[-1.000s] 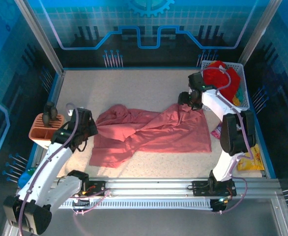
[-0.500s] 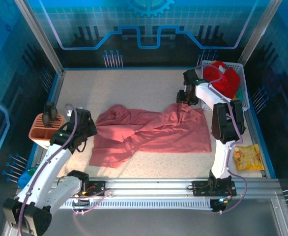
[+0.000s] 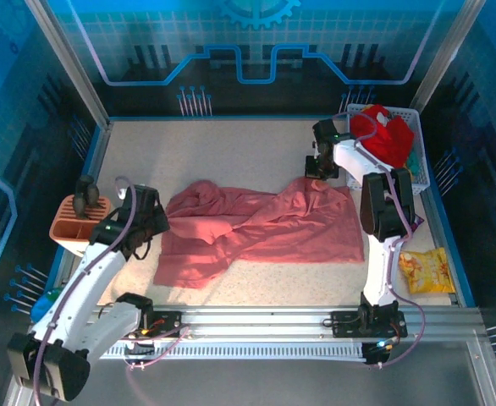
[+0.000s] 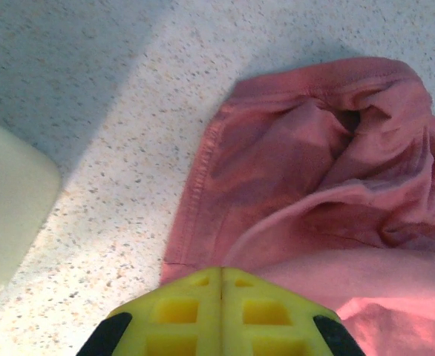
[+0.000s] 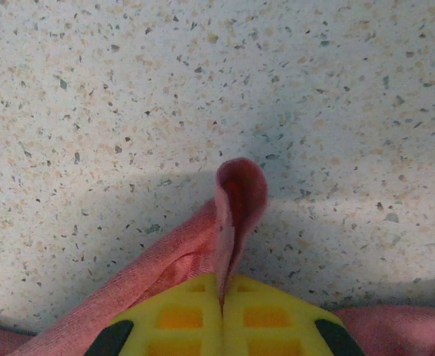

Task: Fold and stack the t-shirts

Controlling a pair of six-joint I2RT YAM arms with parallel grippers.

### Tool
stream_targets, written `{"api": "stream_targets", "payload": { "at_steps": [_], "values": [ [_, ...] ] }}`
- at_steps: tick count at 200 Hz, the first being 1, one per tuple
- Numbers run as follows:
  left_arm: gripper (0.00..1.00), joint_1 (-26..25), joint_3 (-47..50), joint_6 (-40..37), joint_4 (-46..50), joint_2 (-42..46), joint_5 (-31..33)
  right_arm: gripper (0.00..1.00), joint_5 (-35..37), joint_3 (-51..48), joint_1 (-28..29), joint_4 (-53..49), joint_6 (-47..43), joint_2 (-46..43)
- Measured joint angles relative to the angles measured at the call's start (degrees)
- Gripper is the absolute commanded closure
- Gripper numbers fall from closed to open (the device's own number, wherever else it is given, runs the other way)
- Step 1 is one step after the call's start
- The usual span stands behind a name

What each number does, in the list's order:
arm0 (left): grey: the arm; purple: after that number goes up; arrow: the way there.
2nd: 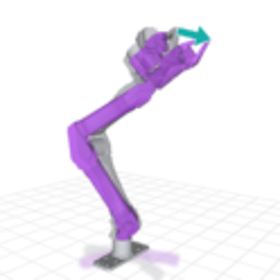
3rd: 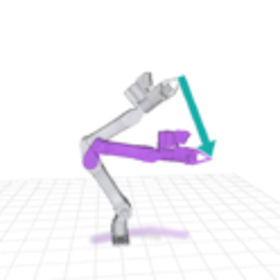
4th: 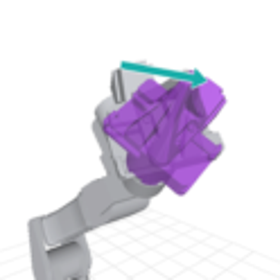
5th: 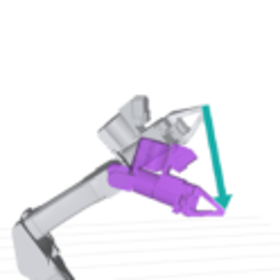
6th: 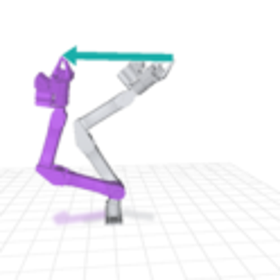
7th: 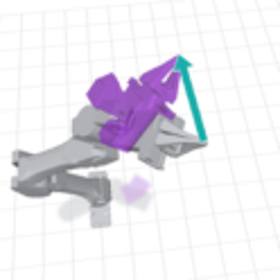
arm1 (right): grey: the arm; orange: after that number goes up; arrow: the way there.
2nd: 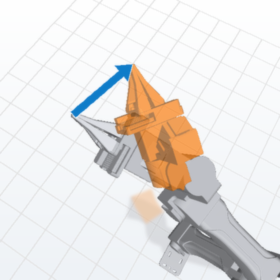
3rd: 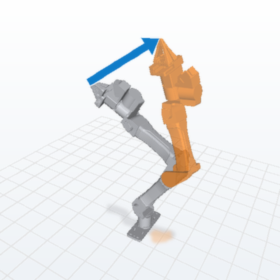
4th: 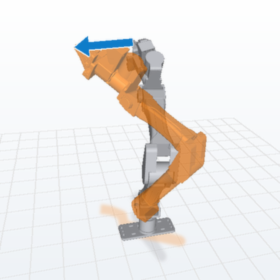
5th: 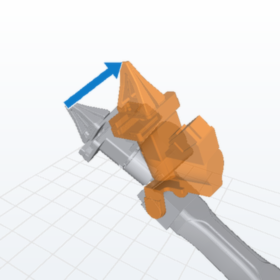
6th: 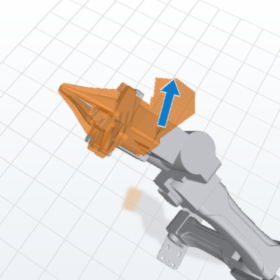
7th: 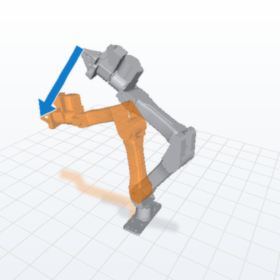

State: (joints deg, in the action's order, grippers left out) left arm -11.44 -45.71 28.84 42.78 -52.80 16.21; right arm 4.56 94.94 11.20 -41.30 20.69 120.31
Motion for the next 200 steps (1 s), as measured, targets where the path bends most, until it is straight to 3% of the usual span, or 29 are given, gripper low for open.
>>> {"api": "stream_targets", "payload": {
  "at_steps": [27,61,85,136,174,200],
  "values": [
    [1.00,0.2,-7.6,-0.3,-1.3,-8.3,-6.7,1.00,-1.5,-2.0,-0.6,3.7,1.4,-4.7],
    [1.00,1.4,-27.2,-1.8,-4.5,-22.6,-12.0,1.00,-3.0,-4.6,-3.5,12.0,3.6,-13.7],
    [1.00,5.1,-39.9,-2.4,-5.7,-30.7,-14.6,1.00,-1.6,-4.5,-4.4,18.2,3.9,-16.4],
    [1.00,12.9,-62.8,-3.1,-7.1,-49.4,-17.2,0.97,1.2,-2.3,-4.6,25.2,3.9,-13.4],
    [1.00,13.8,-79.6,-3.7,-6.3,-64.7,-17.2,0.96,3.0,1.1,-5.2,28.0,3.9,-8.4],
    [1.00,13.5,-85.3,-5.2,-6.0,-70.6,-16.3,0.94,5.2,1.1,-5.4,30.1,3.9,-7.0]
  ]
}}
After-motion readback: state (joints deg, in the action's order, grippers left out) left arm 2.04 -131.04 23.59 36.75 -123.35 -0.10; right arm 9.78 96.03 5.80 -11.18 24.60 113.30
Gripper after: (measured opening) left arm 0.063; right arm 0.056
